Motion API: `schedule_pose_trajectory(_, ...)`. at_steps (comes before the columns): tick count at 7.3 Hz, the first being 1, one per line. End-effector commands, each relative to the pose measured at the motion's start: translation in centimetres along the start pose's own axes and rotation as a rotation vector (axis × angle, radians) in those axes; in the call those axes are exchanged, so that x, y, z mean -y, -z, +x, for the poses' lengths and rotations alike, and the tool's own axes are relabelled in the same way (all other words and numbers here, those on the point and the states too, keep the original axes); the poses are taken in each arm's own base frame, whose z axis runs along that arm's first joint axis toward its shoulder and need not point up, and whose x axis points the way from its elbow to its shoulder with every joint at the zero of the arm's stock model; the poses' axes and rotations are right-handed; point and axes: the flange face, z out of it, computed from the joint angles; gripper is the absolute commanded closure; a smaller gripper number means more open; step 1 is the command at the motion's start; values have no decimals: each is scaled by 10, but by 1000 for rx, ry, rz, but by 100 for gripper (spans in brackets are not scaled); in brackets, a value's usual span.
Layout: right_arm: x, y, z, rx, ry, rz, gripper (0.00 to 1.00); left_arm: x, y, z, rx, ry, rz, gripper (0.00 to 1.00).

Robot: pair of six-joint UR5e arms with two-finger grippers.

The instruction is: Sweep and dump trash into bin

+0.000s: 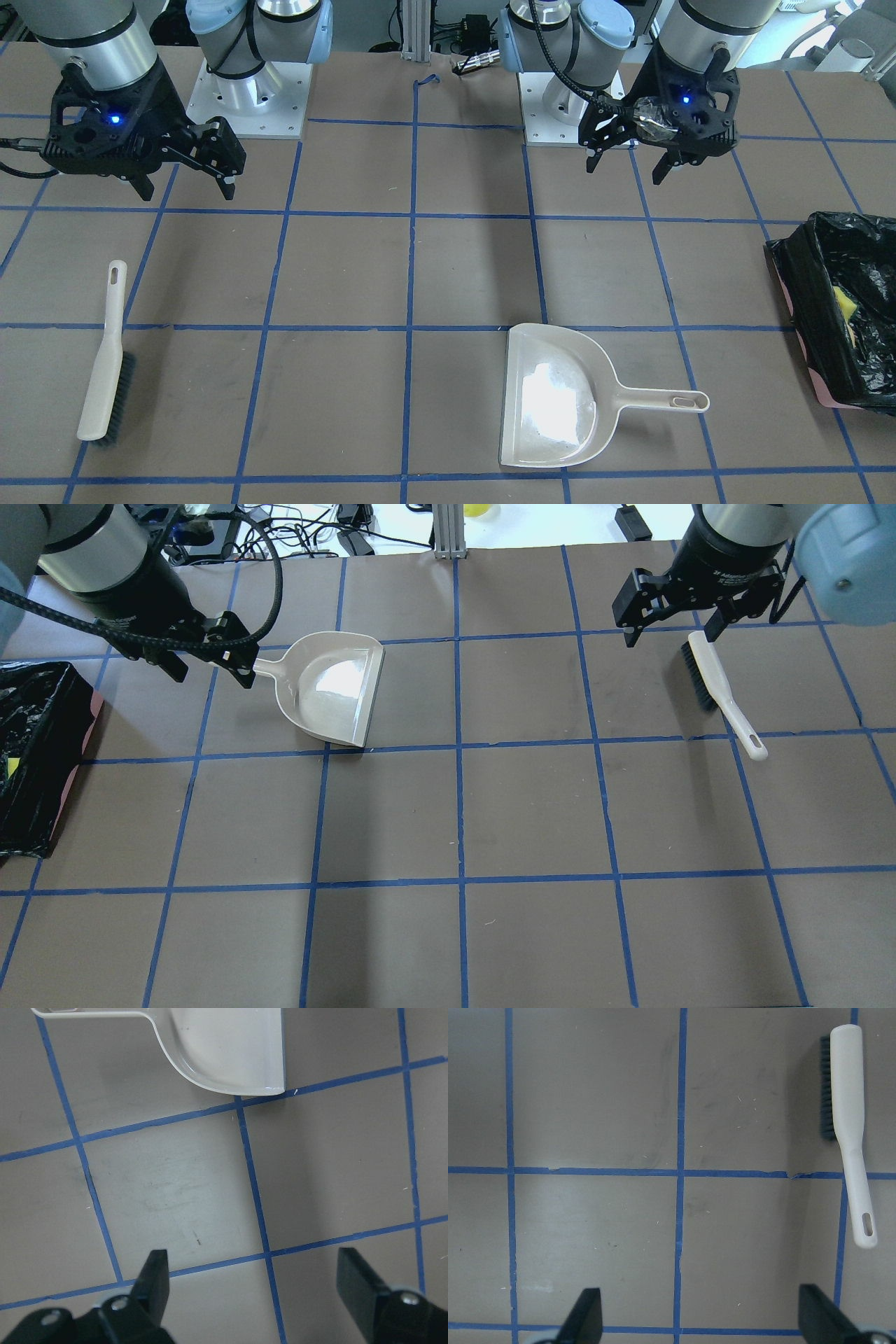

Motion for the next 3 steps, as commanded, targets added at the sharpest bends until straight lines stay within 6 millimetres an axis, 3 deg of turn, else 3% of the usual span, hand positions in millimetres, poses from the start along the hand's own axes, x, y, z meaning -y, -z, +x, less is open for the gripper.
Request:
schedule_pose_trajectory(1, -2, 0, 1, -6, 0, -2, 0, -2, 3, 0, -5, 9, 9, 0)
schedule_pose_trajectory(3, -2, 1, 0, 0, 2, 6, 0, -6, 8, 1, -1, 9, 17, 0)
